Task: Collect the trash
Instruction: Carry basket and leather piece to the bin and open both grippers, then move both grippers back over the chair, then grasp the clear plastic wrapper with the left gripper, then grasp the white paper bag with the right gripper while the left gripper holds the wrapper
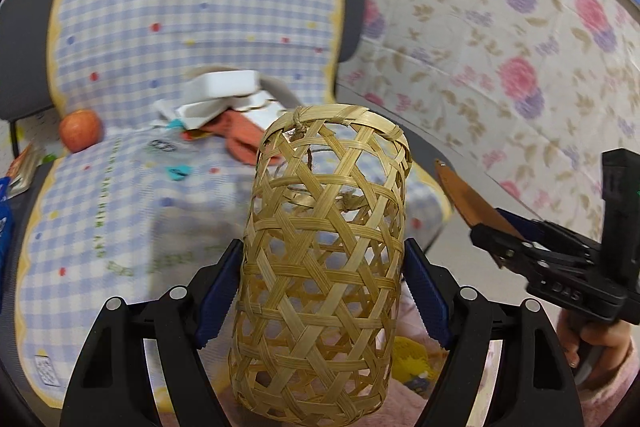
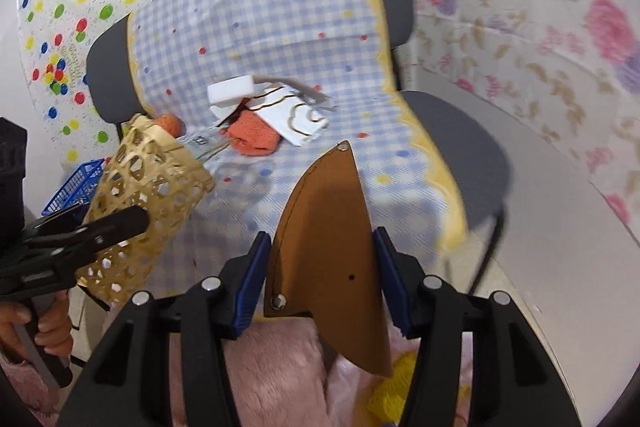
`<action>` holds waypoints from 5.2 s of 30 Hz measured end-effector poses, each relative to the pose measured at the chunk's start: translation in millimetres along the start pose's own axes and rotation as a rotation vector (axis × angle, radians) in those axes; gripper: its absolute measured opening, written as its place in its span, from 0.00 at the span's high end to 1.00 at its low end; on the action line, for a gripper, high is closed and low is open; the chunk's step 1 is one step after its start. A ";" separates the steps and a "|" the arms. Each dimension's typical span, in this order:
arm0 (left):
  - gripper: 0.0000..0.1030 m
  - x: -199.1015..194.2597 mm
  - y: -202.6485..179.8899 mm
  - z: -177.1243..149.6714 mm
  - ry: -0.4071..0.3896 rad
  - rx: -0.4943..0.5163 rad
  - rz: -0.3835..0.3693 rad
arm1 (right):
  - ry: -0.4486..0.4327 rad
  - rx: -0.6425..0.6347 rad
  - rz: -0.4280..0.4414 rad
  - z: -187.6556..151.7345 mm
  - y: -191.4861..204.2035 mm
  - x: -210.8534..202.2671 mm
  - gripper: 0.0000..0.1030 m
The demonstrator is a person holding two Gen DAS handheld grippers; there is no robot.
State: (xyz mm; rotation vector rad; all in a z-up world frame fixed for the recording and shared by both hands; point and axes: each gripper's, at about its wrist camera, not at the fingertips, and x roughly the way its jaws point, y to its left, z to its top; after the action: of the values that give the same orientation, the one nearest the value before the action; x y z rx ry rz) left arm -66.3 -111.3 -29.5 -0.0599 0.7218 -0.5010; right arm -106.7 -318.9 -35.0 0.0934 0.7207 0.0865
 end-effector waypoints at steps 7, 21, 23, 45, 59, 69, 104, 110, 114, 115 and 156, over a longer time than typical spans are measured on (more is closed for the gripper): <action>0.24 22.3 -56.3 -16.3 0.044 0.081 -0.120 | -0.025 0.080 -0.150 -39.8 -30.6 -39.4 0.49; 0.12 76.9 -128.9 -32.0 0.172 0.136 -0.259 | 0.008 0.204 -0.263 -97.0 -78.2 -47.9 0.41; 0.12 82.3 -128.0 -32.3 0.190 0.117 -0.256 | 0.012 0.224 -0.258 -100.2 -83.2 -45.4 0.31; 0.12 44.5 -39.8 -35.4 0.106 0.021 -0.060 | 0.051 0.154 -0.130 -62.4 -35.1 -3.3 0.31; 0.12 16.0 76.6 -8.2 0.010 -0.123 0.177 | 0.024 -0.021 -0.034 13.9 29.5 51.6 0.30; 0.12 48.9 137.6 44.0 0.051 -0.080 0.275 | 0.017 -0.067 0.028 52.5 54.6 88.0 0.28; 0.91 39.8 147.3 69.0 0.065 0.004 0.339 | 0.034 -0.014 0.043 45.7 35.3 100.9 0.28; 0.91 -17.8 158.8 58.3 -0.075 -0.135 0.207 | 0.014 -0.052 0.065 57.6 55.3 105.5 0.28; 0.91 -23.1 161.4 56.7 -0.086 -0.160 0.155 | -0.006 -0.095 0.060 70.1 68.4 111.8 0.28; 0.91 -19.2 162.3 56.5 -0.073 -0.158 0.149 | -0.009 -0.103 0.055 74.3 70.4 115.1 0.28; 0.99 36.7 179.1 104.2 -0.056 -0.161 0.207 | -0.061 -0.615 -0.029 170.7 129.0 247.0 0.65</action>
State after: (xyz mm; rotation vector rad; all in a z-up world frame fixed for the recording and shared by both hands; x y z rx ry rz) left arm 99.4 17.4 -13.4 -0.1475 0.7033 -0.2423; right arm 185.0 -173.0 -54.1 -0.4999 0.6084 0.2723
